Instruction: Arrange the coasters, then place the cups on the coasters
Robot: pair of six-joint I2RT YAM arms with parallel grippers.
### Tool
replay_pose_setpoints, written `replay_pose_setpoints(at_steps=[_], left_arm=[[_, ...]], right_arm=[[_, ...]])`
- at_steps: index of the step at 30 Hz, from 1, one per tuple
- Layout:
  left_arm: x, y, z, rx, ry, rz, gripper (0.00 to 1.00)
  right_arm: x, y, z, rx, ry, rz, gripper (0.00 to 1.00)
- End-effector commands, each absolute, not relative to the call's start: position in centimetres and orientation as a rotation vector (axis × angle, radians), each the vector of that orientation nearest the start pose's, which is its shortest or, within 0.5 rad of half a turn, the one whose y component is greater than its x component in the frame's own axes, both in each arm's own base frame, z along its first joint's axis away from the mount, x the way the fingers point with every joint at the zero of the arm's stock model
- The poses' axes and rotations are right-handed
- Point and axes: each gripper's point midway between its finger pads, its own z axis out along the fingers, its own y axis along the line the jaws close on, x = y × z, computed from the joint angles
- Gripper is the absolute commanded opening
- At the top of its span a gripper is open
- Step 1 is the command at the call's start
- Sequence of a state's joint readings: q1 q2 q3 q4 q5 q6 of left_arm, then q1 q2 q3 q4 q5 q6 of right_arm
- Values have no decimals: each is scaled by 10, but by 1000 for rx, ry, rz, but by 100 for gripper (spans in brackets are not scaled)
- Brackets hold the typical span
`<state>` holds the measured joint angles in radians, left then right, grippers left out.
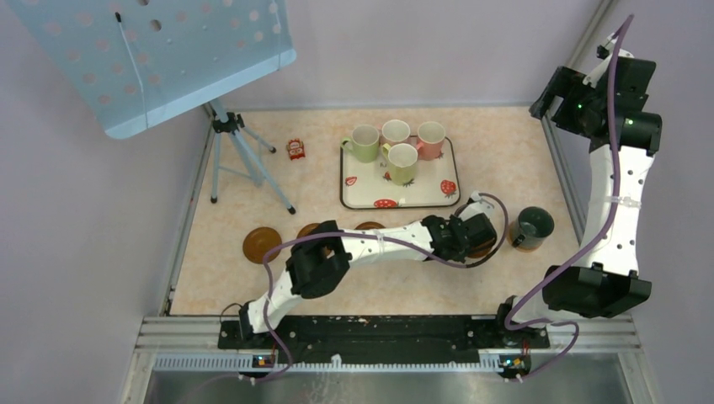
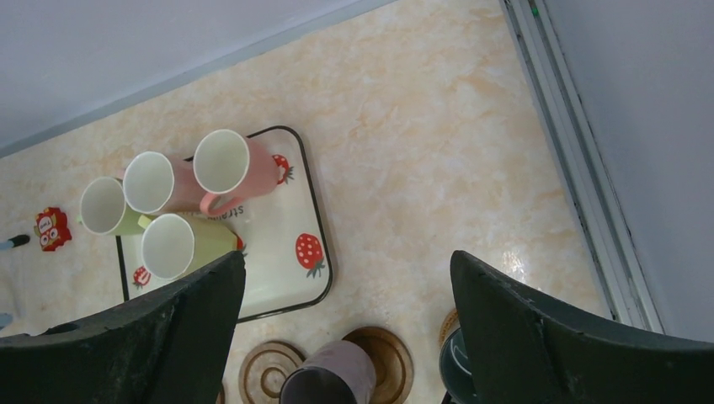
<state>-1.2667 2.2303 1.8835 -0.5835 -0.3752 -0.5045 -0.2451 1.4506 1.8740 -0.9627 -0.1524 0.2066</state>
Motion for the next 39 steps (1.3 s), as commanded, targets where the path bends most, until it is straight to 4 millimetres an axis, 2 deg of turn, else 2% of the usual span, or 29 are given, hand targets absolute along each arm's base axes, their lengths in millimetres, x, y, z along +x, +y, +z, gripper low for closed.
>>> replay_pose_setpoints(at_steps=[1, 7, 15, 28, 36, 39], left_arm=[[227, -546, 128, 611, 2185, -473, 0], [228, -552, 122, 610, 2187, -487, 0], [220, -560, 110, 628, 2225, -529, 5], [214, -563, 95, 644, 2264, -549, 5], [209, -563, 90, 648, 2290, -561, 7], [207, -563, 88, 653, 2298, -565, 11]], right_arm=[[368, -58, 382, 382, 2035, 144, 90], [366, -56, 377, 385, 2048, 149, 90], [364, -57, 378, 385, 2041, 145, 90], [360, -54, 372, 392, 2049, 158, 90], [359, -52, 368, 392, 2058, 169, 90], [359, -51, 369, 389, 2058, 174, 90]])
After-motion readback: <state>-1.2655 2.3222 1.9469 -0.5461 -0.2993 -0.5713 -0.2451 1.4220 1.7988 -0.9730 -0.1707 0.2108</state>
